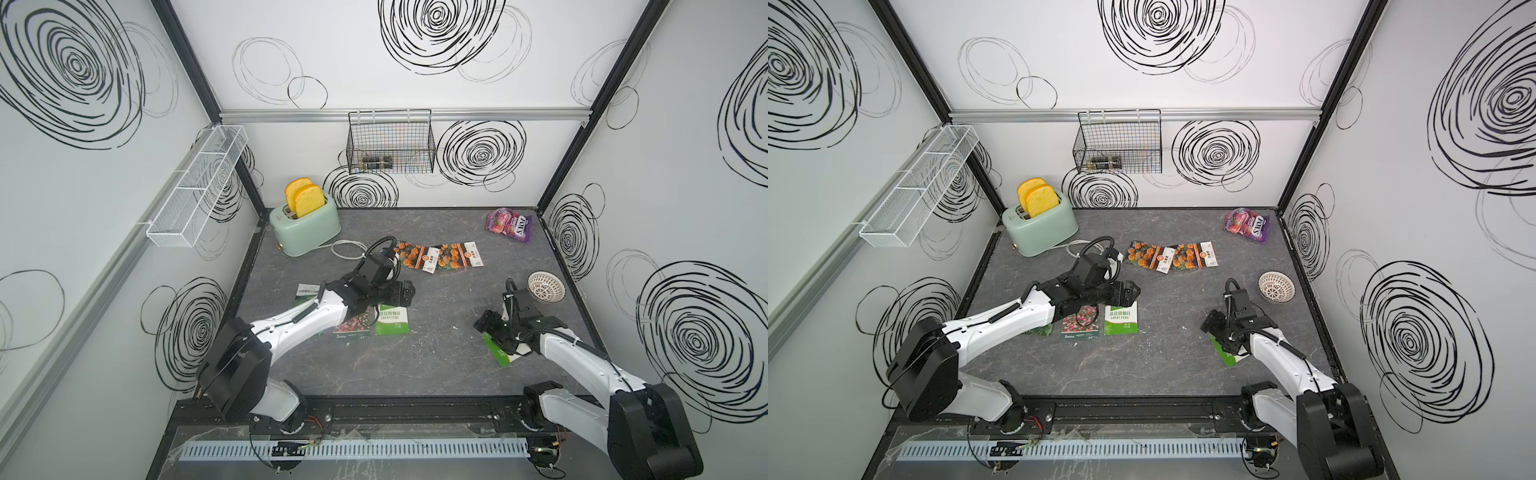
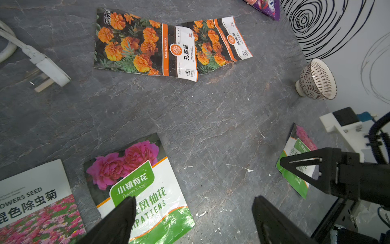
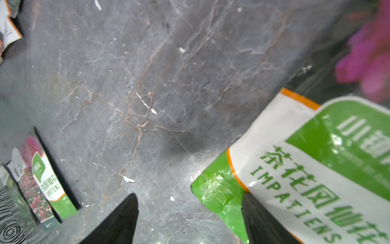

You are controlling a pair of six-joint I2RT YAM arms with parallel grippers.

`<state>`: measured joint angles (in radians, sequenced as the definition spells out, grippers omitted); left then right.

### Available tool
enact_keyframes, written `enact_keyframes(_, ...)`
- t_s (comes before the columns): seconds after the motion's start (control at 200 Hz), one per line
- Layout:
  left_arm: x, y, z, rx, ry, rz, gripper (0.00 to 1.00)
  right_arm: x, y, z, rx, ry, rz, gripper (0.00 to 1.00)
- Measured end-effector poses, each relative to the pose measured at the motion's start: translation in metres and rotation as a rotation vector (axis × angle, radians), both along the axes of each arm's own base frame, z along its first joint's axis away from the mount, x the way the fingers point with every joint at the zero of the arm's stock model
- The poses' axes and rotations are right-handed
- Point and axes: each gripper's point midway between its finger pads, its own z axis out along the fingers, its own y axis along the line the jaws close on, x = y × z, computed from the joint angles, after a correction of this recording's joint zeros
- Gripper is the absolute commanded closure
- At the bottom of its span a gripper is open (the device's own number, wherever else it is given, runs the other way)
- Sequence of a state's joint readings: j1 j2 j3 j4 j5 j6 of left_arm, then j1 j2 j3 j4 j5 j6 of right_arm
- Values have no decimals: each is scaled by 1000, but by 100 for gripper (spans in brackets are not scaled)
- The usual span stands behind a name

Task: Arrange the seed packets in a row
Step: Move the seed packet to the center of the board, then pick up the seed packet from the center of the board.

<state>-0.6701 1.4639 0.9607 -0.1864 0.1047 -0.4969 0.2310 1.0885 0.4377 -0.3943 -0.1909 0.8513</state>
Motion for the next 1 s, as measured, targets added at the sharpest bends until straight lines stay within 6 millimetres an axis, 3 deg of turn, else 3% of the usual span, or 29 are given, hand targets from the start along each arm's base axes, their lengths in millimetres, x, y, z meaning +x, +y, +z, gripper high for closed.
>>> enact_keyframes(0.335,-7,30,-23,33,59,52,9,17,97,15,153,0,261,19)
enact_keyframes(0.405,-9,34,-27,39,67,57,9,28,111,32,157,-32,304,18)
enact_keyframes(0.47,-10,35,-30,43,74,58,8,43,117,60,168,-109,326,18)
enact_keyframes(0.595,-15,29,-31,35,79,28,8,64,107,112,187,-262,312,19)
enact_keyframes(0.695,-26,13,-36,40,92,-35,8,64,82,125,177,-306,256,19)
enact_keyframes(0.821,-42,-19,-48,59,117,-144,8,41,49,102,158,-270,172,20)
enact_keyframes(1.001,-56,-65,-60,77,126,-280,8,-5,24,52,161,-169,81,21)
